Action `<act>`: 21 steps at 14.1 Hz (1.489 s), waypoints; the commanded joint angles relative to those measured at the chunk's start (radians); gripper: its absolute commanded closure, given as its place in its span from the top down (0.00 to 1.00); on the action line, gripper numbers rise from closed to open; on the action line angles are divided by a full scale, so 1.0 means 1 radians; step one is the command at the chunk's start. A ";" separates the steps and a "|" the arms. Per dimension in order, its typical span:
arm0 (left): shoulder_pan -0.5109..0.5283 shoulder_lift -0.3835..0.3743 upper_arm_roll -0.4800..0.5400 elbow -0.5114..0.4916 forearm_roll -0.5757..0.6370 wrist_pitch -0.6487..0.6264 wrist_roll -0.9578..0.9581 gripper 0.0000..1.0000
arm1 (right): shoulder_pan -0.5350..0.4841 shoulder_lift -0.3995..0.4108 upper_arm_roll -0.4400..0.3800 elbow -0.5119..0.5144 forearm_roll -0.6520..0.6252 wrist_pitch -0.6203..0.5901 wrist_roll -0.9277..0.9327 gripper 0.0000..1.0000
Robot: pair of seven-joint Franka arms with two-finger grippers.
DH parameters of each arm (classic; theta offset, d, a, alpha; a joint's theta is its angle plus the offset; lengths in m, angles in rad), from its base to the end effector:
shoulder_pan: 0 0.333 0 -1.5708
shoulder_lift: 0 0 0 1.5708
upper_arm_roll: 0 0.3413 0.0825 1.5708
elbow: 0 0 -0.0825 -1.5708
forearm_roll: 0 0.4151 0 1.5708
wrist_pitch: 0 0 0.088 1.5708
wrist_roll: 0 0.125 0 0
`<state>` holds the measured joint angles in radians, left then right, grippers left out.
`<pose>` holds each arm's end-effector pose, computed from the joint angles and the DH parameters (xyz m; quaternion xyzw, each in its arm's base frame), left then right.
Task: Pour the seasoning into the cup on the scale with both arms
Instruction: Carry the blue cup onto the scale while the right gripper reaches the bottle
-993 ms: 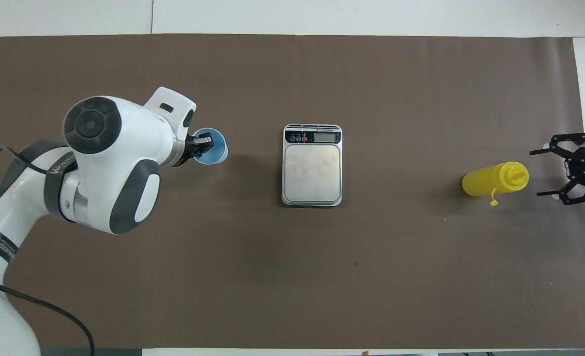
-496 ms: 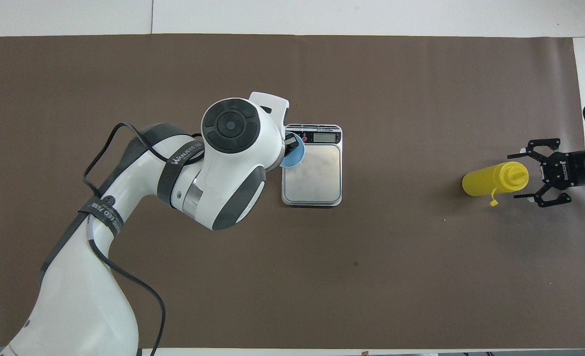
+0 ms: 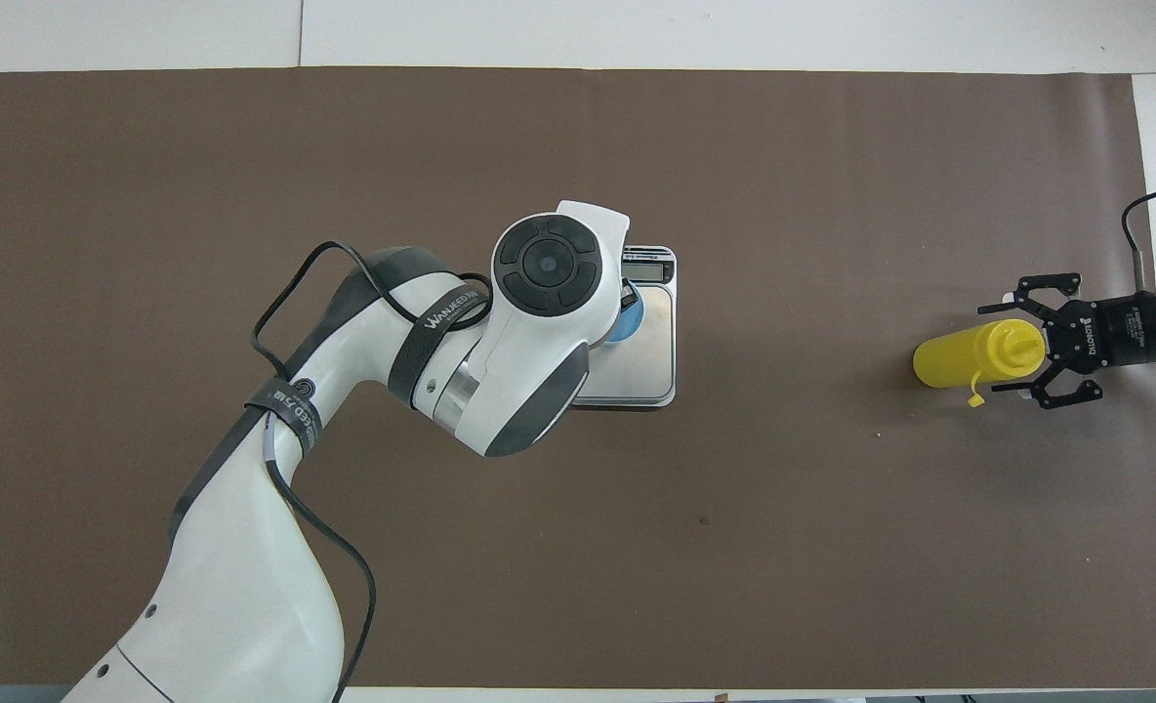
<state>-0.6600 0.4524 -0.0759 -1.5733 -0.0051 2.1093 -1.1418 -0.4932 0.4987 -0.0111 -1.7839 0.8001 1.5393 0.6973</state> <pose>0.5461 -0.4854 0.3792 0.9773 0.2069 0.0100 0.0452 0.5779 -0.2138 0.2619 -0.6351 0.5932 0.3679 0.3307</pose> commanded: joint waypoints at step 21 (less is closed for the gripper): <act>0.141 -0.311 0.016 -0.286 0.022 -0.029 0.324 1.00 | 0.031 -0.040 0.000 -0.066 0.039 0.059 -0.015 0.03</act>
<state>-0.5737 0.1805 -0.0580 -1.7998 0.0021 2.0848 -0.9243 -0.4636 0.4896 -0.0111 -1.8127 0.8062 1.5742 0.6973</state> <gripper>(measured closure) 0.000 0.383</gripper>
